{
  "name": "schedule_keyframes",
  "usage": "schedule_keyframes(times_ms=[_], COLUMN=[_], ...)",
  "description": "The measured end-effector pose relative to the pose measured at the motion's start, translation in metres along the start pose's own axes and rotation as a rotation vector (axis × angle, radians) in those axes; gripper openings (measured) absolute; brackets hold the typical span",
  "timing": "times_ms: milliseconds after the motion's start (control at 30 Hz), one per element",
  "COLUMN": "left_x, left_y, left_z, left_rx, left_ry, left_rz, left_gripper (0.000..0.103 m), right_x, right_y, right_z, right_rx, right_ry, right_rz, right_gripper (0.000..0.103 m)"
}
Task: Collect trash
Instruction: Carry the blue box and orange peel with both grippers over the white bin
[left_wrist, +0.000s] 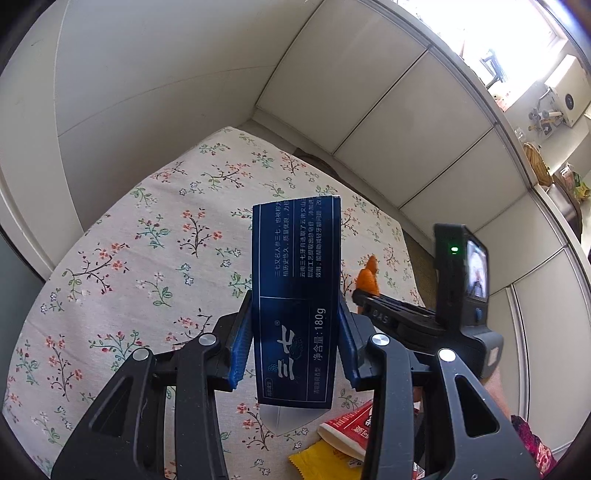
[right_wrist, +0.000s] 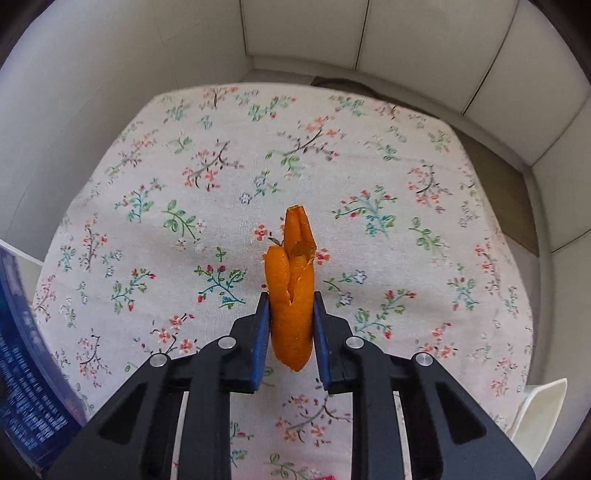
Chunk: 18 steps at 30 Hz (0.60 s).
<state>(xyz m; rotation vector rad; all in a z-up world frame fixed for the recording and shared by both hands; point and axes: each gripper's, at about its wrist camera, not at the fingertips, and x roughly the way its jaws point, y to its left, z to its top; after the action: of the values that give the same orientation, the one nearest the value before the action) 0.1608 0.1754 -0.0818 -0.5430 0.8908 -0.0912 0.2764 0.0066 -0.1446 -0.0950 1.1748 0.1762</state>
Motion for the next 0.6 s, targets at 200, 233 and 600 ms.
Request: schedule_keyframes(times_ms=[200,233,600], left_x=[0.001,0.001,-0.001], left_y=[-0.010,-0.012,-0.059], left_z=[-0.006,-0.008,-0.043], left_rx=[0.030,0.036,0.169], left_ry=[0.001,0.002,-0.013], left_rz=[-0.012,-0.013,-0.015], left_gripper=[0.038,0.038,0.038], right_x=[-0.050,-0.060,-0.134], right_y=[-0.017,-0.022,-0.114], right_z=[-0.015,-0.019,-0.064], right_rx=[0.027,0.033,0.143], right_ry=[-0.118,-0.139,-0.306], right_rz=[-0.002,-0.002,-0.041], right_gripper=[0.022,0.022,0.022])
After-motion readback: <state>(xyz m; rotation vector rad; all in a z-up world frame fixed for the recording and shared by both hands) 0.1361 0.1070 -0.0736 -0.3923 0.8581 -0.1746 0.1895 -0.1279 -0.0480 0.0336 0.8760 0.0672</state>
